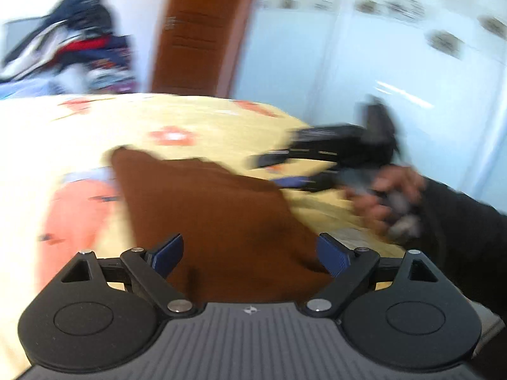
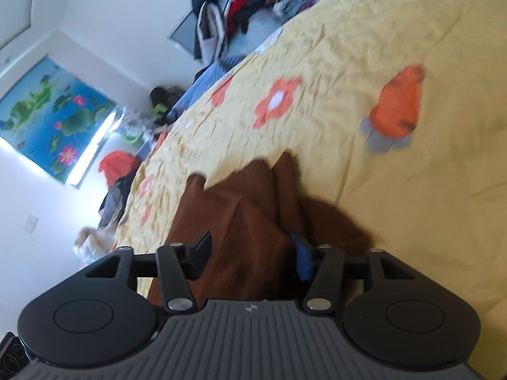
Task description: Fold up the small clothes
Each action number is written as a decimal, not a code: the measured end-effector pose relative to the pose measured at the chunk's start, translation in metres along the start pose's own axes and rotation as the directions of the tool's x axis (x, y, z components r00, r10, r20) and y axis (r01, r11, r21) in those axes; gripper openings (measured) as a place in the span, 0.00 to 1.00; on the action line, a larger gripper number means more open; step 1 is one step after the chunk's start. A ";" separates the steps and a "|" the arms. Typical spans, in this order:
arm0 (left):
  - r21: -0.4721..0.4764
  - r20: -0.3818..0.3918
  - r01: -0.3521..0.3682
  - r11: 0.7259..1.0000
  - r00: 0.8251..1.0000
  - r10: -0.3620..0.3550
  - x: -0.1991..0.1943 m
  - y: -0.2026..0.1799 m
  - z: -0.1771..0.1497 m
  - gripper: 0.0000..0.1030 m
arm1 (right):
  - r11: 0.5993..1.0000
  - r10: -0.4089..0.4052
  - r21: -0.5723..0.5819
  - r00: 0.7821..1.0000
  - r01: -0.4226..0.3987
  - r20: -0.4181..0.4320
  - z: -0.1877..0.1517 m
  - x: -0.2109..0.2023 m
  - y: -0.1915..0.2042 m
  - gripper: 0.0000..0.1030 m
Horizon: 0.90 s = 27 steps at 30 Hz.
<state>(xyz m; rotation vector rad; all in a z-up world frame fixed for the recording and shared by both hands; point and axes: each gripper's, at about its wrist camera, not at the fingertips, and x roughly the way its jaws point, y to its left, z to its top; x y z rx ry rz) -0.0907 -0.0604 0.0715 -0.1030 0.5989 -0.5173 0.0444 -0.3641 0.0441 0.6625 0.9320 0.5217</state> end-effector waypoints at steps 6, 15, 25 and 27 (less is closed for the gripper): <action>-0.500 -0.061 -0.069 0.863 0.997 0.044 0.025 0.110 0.011 0.89 | 0.985 -0.169 -0.027 0.984 0.170 0.050 0.011 -0.007 -0.008 0.82; -0.678 -0.083 0.095 0.729 0.975 -0.204 0.112 0.148 0.027 0.74 | 0.995 -0.085 -0.057 0.994 0.081 -0.069 0.000 0.021 0.000 0.69; -0.445 -0.047 -0.005 0.895 0.999 -0.018 0.081 0.137 0.074 0.11 | 0.999 0.029 -0.045 0.999 -0.030 -0.042 -0.002 0.034 0.018 0.24; -0.399 -0.017 -0.043 0.916 0.999 0.039 0.070 0.143 0.087 0.11 | 0.997 0.064 -0.048 0.998 -0.065 -0.022 0.004 0.044 0.027 0.24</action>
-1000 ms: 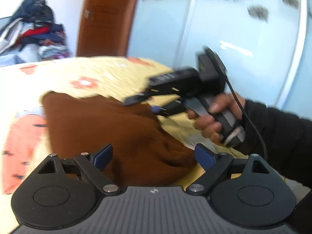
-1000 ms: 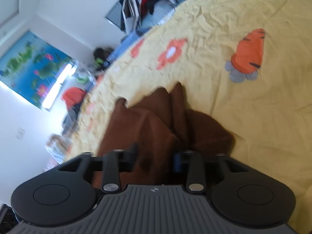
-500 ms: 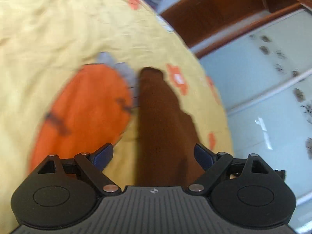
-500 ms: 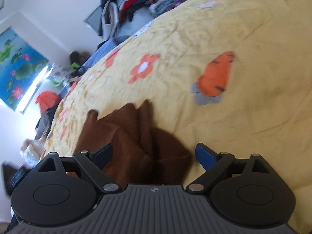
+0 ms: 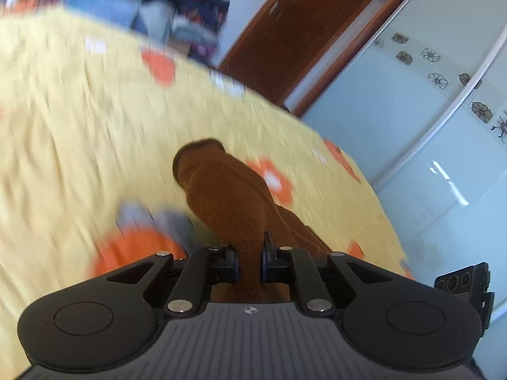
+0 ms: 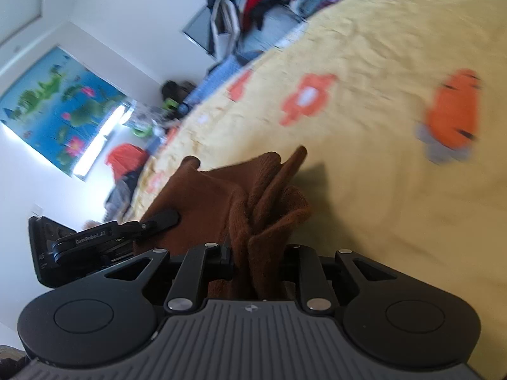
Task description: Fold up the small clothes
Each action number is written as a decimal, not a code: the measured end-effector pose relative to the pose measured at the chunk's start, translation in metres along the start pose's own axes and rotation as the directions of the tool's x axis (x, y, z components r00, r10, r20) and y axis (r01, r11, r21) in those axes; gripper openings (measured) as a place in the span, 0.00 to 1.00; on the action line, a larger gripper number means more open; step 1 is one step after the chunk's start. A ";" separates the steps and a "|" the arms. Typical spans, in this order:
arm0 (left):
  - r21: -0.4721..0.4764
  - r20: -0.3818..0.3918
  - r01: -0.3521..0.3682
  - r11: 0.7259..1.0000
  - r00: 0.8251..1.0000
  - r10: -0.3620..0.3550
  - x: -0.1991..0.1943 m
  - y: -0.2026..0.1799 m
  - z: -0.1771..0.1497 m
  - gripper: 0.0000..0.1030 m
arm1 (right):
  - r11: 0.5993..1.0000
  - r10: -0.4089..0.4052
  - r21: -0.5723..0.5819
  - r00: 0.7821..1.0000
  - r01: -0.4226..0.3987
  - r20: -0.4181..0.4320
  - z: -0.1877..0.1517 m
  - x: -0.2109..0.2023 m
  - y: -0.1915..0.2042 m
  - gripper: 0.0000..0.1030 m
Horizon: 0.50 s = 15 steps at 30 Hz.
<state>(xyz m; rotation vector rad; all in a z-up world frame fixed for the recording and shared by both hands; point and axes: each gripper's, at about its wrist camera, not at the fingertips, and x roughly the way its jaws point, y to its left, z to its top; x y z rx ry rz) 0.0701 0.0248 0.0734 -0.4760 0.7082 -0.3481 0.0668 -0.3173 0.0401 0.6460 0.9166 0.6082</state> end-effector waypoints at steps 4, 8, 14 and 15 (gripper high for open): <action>0.055 -0.020 -0.134 0.989 0.991 0.135 0.011 0.017 0.015 0.17 | 1.000 0.027 0.009 0.999 -0.027 0.017 0.012 0.042 0.010 0.27; 0.125 -0.034 -0.254 0.959 0.965 0.260 -0.007 0.029 -0.012 0.20 | 0.995 -0.081 0.060 0.997 0.081 -0.009 0.009 0.064 0.003 0.48; 0.537 0.228 -0.323 0.779 0.945 0.235 -0.107 -0.005 -0.113 0.78 | 1.000 0.006 0.010 0.999 -0.007 0.046 -0.021 -0.019 0.027 0.63; 0.583 0.229 -0.323 0.745 0.946 0.231 -0.115 -0.009 -0.129 0.78 | 1.000 0.014 -0.028 1.000 -0.013 0.025 -0.028 -0.027 0.036 0.63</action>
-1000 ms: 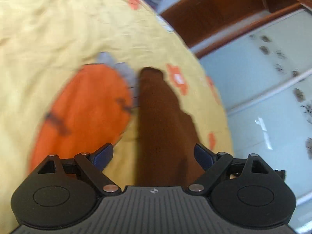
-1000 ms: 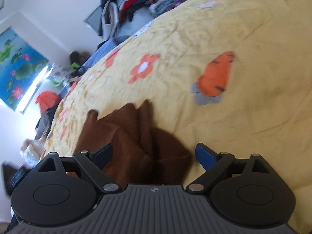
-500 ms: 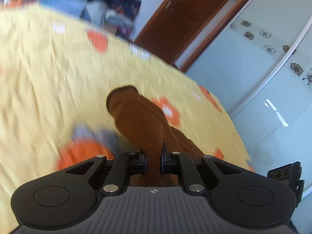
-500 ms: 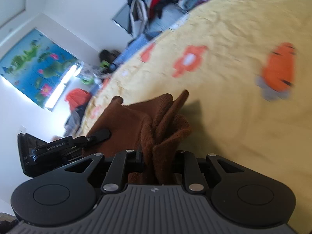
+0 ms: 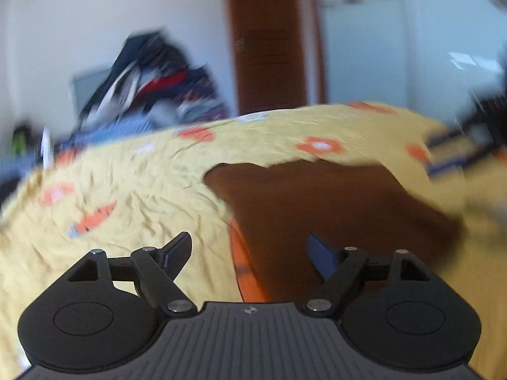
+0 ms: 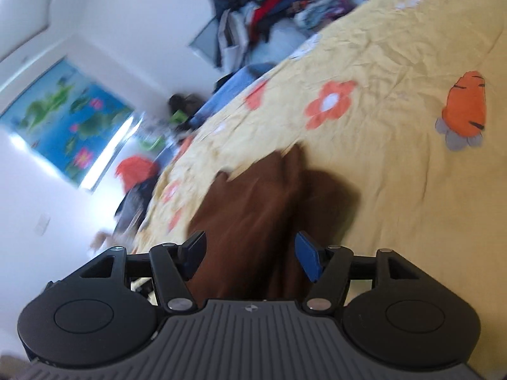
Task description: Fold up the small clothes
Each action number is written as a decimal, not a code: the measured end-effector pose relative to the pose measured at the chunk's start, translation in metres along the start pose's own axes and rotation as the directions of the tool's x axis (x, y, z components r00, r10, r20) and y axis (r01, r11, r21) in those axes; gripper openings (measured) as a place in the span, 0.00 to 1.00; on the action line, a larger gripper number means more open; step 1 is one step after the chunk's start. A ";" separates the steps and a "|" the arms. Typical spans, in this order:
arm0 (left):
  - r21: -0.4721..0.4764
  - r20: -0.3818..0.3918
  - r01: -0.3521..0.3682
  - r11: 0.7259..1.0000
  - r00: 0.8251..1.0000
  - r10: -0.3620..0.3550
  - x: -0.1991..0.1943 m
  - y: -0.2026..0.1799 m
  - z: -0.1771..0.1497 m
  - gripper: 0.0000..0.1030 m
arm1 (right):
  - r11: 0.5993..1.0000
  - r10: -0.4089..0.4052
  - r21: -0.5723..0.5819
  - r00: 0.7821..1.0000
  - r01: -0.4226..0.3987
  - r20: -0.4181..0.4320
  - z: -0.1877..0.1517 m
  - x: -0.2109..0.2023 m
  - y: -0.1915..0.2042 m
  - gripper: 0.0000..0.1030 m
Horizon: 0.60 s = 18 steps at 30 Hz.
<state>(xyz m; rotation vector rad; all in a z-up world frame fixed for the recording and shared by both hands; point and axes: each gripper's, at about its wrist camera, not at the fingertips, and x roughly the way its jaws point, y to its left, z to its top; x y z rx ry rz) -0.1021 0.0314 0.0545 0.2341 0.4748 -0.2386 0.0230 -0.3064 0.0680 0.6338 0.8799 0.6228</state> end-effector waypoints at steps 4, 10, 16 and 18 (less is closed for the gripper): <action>0.083 -0.075 0.012 0.997 0.997 -0.006 -0.001 -0.026 -0.014 0.78 | 0.961 -0.056 -0.277 0.994 0.029 -0.091 -0.027 -0.002 0.055 0.60; 0.031 -0.142 -0.017 0.999 0.990 0.021 0.027 -0.031 -0.014 0.70 | 0.902 -0.162 -0.427 0.965 0.059 -0.208 -0.042 0.046 0.081 0.44; 0.000 -0.133 -0.008 1.000 0.991 0.008 0.032 -0.036 -0.017 0.60 | 0.903 -0.220 -0.416 0.945 0.105 -0.241 -0.045 0.059 0.076 0.19; -0.008 -0.129 -0.010 1.000 0.992 0.009 0.032 -0.035 -0.018 0.60 | 0.915 -0.216 -0.388 0.946 0.109 -0.243 -0.044 0.054 0.072 0.20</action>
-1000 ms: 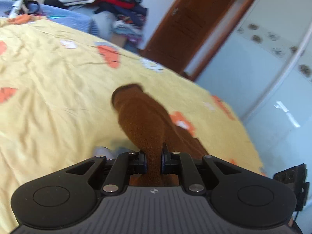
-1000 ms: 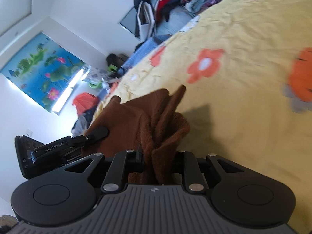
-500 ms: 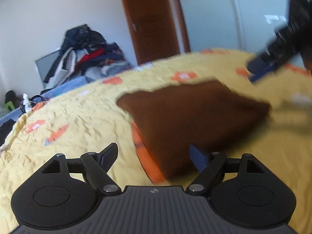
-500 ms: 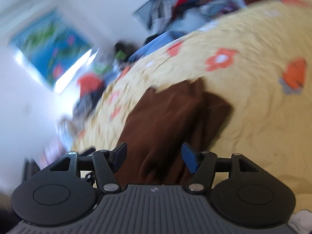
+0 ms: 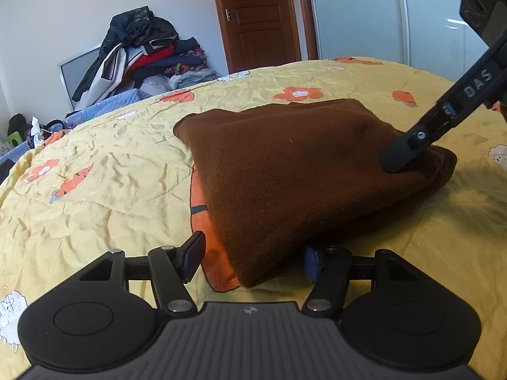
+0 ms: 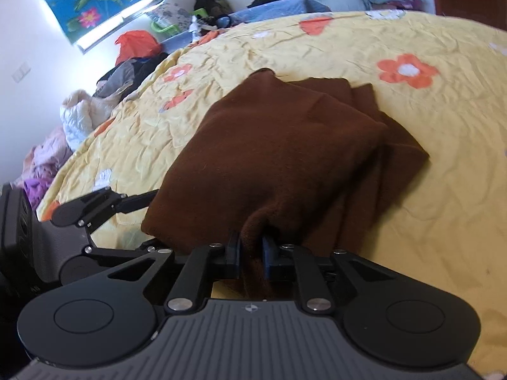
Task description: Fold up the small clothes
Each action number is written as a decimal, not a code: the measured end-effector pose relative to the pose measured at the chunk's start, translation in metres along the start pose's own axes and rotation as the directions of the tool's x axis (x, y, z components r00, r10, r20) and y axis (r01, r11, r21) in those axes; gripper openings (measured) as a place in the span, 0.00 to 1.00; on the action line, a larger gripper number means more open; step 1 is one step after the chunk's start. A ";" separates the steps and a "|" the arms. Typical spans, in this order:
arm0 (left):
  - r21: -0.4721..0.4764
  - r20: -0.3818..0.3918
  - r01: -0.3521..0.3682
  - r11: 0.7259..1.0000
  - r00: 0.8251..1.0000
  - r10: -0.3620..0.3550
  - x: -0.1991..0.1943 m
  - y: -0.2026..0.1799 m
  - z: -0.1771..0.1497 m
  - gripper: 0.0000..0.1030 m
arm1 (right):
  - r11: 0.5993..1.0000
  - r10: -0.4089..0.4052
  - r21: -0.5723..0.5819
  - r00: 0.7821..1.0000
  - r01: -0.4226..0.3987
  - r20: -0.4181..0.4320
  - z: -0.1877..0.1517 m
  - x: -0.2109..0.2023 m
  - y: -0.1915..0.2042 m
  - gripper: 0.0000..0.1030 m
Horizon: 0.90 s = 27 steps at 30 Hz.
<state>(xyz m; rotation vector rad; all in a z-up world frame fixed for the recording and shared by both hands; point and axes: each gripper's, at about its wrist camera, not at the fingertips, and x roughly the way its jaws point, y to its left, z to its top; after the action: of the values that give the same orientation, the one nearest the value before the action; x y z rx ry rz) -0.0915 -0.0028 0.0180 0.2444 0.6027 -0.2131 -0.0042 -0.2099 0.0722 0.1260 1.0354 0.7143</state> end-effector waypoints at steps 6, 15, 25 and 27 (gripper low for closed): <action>-0.010 0.005 0.003 1.000 1.000 -0.003 0.001 0.000 0.001 0.51 | 0.999 0.006 0.032 1.000 -0.005 -0.028 -0.003 0.004 -0.008 0.29; 0.015 0.023 0.060 0.998 0.998 -0.061 -0.004 -0.011 0.012 0.18 | 0.997 0.031 0.073 0.999 -0.033 0.033 -0.002 -0.022 -0.036 0.11; -0.027 0.016 0.092 0.995 0.996 -0.091 -0.017 0.010 0.001 0.27 | 0.962 0.121 0.231 0.985 -0.147 0.123 -0.012 -0.029 -0.065 0.69; -0.058 0.026 0.096 0.994 0.995 -0.094 -0.020 0.016 0.001 0.35 | 0.949 0.094 0.276 0.973 -0.151 0.209 0.001 -0.038 -0.074 0.77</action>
<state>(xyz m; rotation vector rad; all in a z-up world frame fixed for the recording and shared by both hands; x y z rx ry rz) -0.1026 0.0142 0.0328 0.1559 0.5977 -0.2891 0.0202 -0.2896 0.0703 0.5107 0.9454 0.6446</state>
